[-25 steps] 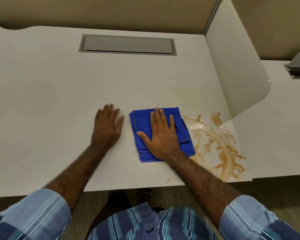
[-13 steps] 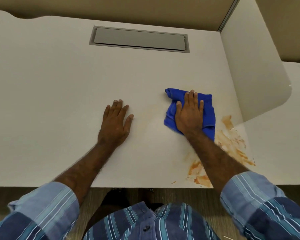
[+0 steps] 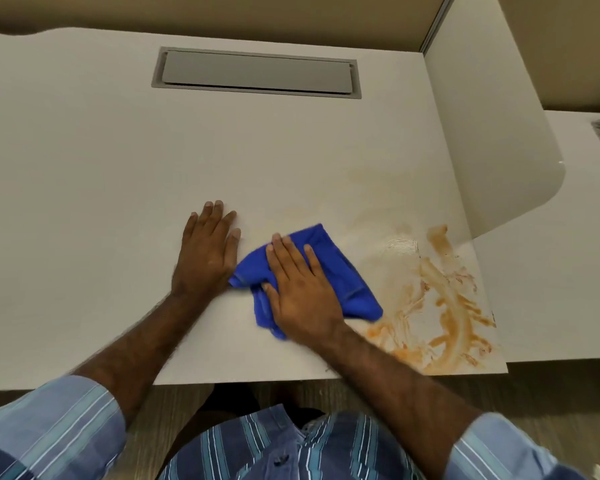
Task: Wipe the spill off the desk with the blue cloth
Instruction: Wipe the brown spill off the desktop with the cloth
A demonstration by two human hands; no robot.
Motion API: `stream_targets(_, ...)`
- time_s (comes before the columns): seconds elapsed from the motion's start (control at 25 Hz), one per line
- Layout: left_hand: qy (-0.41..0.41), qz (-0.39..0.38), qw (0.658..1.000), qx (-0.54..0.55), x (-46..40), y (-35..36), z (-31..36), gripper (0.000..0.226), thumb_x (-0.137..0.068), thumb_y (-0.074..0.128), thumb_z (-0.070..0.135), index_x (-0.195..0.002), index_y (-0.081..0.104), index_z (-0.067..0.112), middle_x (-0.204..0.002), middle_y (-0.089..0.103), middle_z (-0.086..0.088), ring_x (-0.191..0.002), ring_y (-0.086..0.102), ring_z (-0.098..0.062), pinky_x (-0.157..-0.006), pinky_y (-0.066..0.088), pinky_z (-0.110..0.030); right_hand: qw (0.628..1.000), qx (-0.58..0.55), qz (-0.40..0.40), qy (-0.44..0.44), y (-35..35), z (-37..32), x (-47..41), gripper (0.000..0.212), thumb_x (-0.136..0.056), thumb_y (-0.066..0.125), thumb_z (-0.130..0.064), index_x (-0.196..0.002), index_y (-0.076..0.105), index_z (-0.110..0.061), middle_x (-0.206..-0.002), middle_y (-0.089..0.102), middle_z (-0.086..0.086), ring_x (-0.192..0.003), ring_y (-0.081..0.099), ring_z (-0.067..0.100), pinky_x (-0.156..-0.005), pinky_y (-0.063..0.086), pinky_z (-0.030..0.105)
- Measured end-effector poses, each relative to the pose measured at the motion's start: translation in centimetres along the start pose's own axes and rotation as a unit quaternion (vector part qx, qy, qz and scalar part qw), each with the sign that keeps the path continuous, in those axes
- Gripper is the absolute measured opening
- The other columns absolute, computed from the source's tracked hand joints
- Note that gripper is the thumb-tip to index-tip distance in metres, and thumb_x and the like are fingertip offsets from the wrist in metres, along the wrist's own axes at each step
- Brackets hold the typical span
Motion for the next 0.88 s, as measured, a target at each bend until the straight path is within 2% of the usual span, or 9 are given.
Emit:
stream_targets(0.12, -0.013, -0.010, 1.000, 0.007, 0.1, -0.3, 0.2, 0.049, -0.110, 0.038, 0.028, -0.153, 0.052, 0.008, -0.166, 0.041, -0.015, -0.159, 0.030, -0.030, -0.132, 0.017, -0.049, 0.998, -0.021, 0.007, 0.053, -1.1, 4.2, -5.0, 0.066, -0.114, 0.035, -0.038, -0.171, 0.022, -0.007, -0.180, 0.018, 0.010, -0.169, 0.012, 0.024, -0.137, 0.006, 0.051)
stream_targets(0.24, -0.009, -0.013, 1.000, 0.005, 0.2, -0.4, 0.4, 0.047, -0.112, 0.041, 0.027, -0.154, 0.051, 0.010, -0.167, 0.039, -0.013, -0.160, 0.028, -0.027, -0.133, 0.016, -0.048, 0.987, 0.013, 0.000, 0.160, -2.6, 10.6, -7.5, 0.067, -0.115, 0.028, -0.040, -0.172, 0.013, -0.007, -0.182, 0.009, 0.010, -0.170, 0.004, 0.025, -0.136, -0.001, 0.052)
stream_targets(0.36, -0.016, -0.015, 1.000, 0.006, 0.2, -0.3, 0.2, 0.046, -0.112, 0.043, 0.028, -0.154, 0.050, 0.011, -0.168, 0.038, -0.012, -0.161, 0.027, -0.025, -0.133, 0.015, -0.046, 0.977, -0.003, -0.018, 0.211, -2.8, 11.3, -7.3, 0.068, -0.115, 0.024, -0.044, -0.173, 0.010, -0.012, -0.183, 0.006, 0.007, -0.170, 0.002, 0.024, -0.136, 0.002, 0.056)
stream_targets(0.56, -0.007, -0.010, 1.000, 0.016, 0.1, -0.2, -0.1, 0.051, -0.109, 0.042, 0.033, -0.153, 0.052, 0.009, -0.165, 0.042, -0.015, -0.158, 0.032, -0.029, -0.132, 0.018, -0.047, 0.991, -0.038, -0.036, 0.125, -1.5, 2.8, 1.0, 0.075, -0.110, 0.017, -0.056, -0.173, 0.010, -0.016, -0.183, 0.001, 0.005, -0.170, -0.003, 0.024, -0.136, 0.001, 0.058)
stream_targets(0.64, -0.013, -0.021, 1.000, 0.019, 0.1, 0.0, -0.2, 0.053, -0.109, 0.040, 0.036, -0.153, 0.052, 0.009, -0.166, 0.041, -0.014, -0.159, 0.031, -0.029, -0.132, 0.017, -0.047, 0.992, -0.058, -0.067, 0.093, -1.0, 2.0, 3.2, 0.082, -0.108, 0.016, -0.066, -0.174, 0.004, -0.019, -0.183, -0.007, 0.002, -0.169, -0.012, 0.021, -0.136, -0.005, 0.056)
stream_targets(0.68, -0.016, -0.025, 0.999, 0.017, 0.1, 0.0, -0.2, 0.054, -0.109, 0.041, 0.037, -0.153, 0.052, 0.009, -0.166, 0.041, -0.014, -0.159, 0.030, -0.029, -0.132, 0.016, -0.047, 0.987, -0.105, -0.079, 0.087, -1.2, 2.4, 3.3, 0.083, -0.108, 0.020, -0.069, -0.174, 0.004, -0.020, -0.183, -0.008, 0.000, -0.168, -0.014, 0.018, -0.136, -0.007, 0.054)
stream_targets(0.76, -0.020, -0.034, 0.999, 0.011, 0.1, -0.3, 0.2, 0.052, -0.109, 0.044, 0.037, -0.151, 0.054, 0.008, -0.165, 0.042, -0.017, -0.159, 0.031, -0.032, -0.132, 0.017, -0.049, 0.960, -0.247, -0.056, 0.117, -3.3, 4.2, 2.5, 0.078, -0.109, 0.039, -0.064, -0.173, 0.018, -0.023, -0.182, 0.008, -0.004, -0.169, -0.003, 0.013, -0.138, 0.000, 0.045)
stream_targets(0.8, -0.015, -0.036, 0.999, 0.014, 0.1, -0.5, 0.7, 0.051, -0.109, 0.044, 0.038, -0.146, 0.059, 0.006, -0.162, 0.046, -0.018, -0.156, 0.035, -0.034, -0.130, 0.021, -0.051, 0.947, -0.291, -0.007, 0.138, -4.7, 5.6, 2.0, 0.070, -0.110, 0.049, -0.055, -0.170, 0.029, -0.024, -0.180, 0.022, -0.005, -0.168, 0.010, 0.014, -0.137, 0.010, 0.042)
stream_targets(0.88, 0.017, -0.033, 0.998, 0.043, 0.1, -1.0, 2.5, 0.053, -0.107, 0.042, 0.048, -0.125, 0.073, 0.009, -0.142, 0.066, -0.015, -0.140, 0.055, -0.036, -0.120, 0.035, -0.052, 0.956, -0.241, 0.069, 0.149, -6.9, 8.7, 0.6, 0.061, -0.107, 0.061, -0.039, -0.164, 0.043, -0.024, -0.169, 0.044, -0.002, -0.160, 0.033, 0.021, -0.130, 0.029, 0.045)
Point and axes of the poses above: each hand's wrist, its own x-axis away from the middle knuckle, its own y-axis out of the palm, z = x × y, the point moved 6 cm from there along -x, towards the middle knuckle
